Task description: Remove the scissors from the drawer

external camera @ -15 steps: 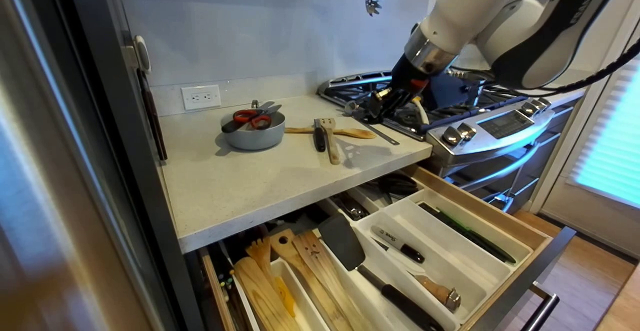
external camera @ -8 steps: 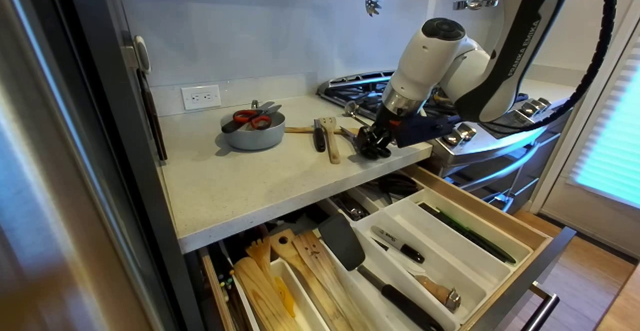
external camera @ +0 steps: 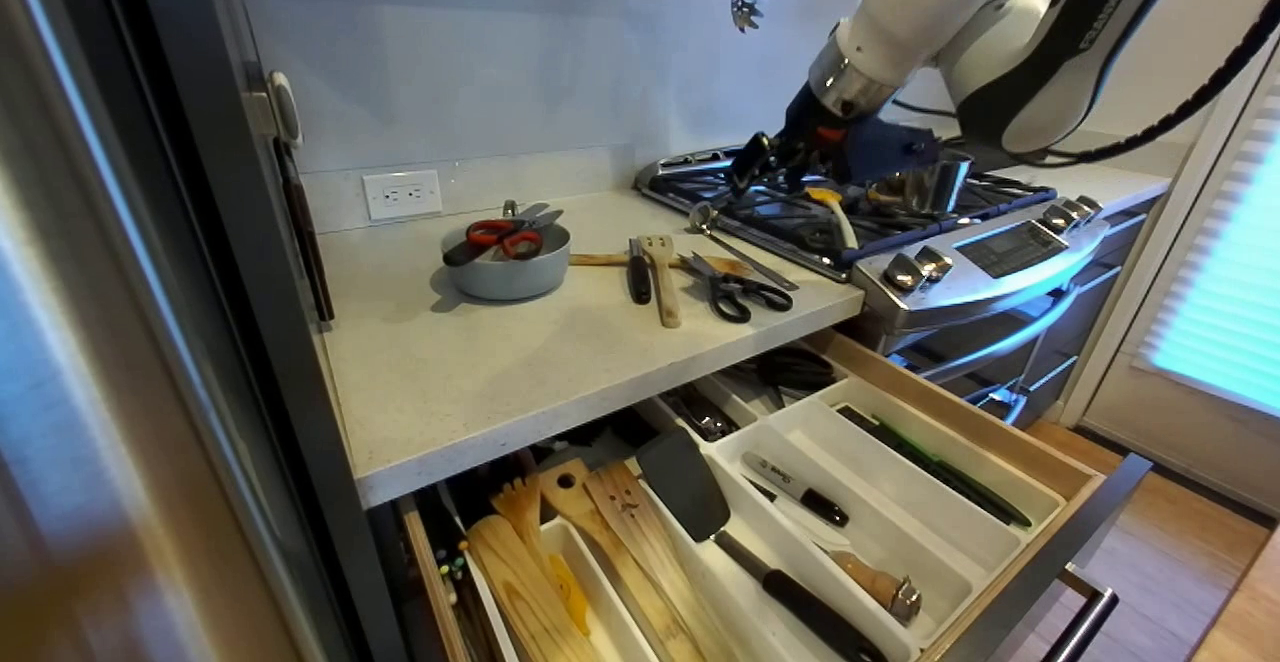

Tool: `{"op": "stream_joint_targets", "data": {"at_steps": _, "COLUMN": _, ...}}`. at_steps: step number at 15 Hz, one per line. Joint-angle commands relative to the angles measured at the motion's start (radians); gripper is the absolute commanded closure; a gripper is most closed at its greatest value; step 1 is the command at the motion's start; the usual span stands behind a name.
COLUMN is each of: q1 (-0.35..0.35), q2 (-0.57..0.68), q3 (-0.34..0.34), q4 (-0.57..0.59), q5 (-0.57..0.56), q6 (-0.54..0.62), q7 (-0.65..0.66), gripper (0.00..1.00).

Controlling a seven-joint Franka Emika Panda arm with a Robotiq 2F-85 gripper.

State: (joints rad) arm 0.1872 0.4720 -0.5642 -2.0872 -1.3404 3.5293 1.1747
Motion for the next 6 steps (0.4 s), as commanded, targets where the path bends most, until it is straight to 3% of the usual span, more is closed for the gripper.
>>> {"op": "stream_joint_targets", "data": {"at_steps": 1, "q1": 0.149, "q2": -0.155, "q3": -0.156, "q4": -0.161, "q5": 0.074, "q6": 0.010, "q7": -0.271, "gripper": 0.00}}
{"op": "stream_joint_targets", "data": {"at_steps": 3, "q1": 0.256, "q2": -0.236, "q3": -0.248, "q4": -0.226, "q5": 0.097, "q6": -0.110, "q7": -0.409, "gripper": 0.00}}
{"op": "stream_joint_targets", "data": {"at_steps": 5, "q1": 0.355, "q2": -0.288, "q3": -0.350, "q4": -0.262, "q5": 0.094, "q6": -0.144, "q7": -0.515, "gripper": 0.00}}
{"op": "stream_joint_targets", "data": {"at_steps": 6, "q1": 0.262, "q2": -0.204, "q3": -0.265, "q4": -0.182, "q5": 0.068, "q6": -0.090, "q7": -0.405, "gripper": 0.00}}
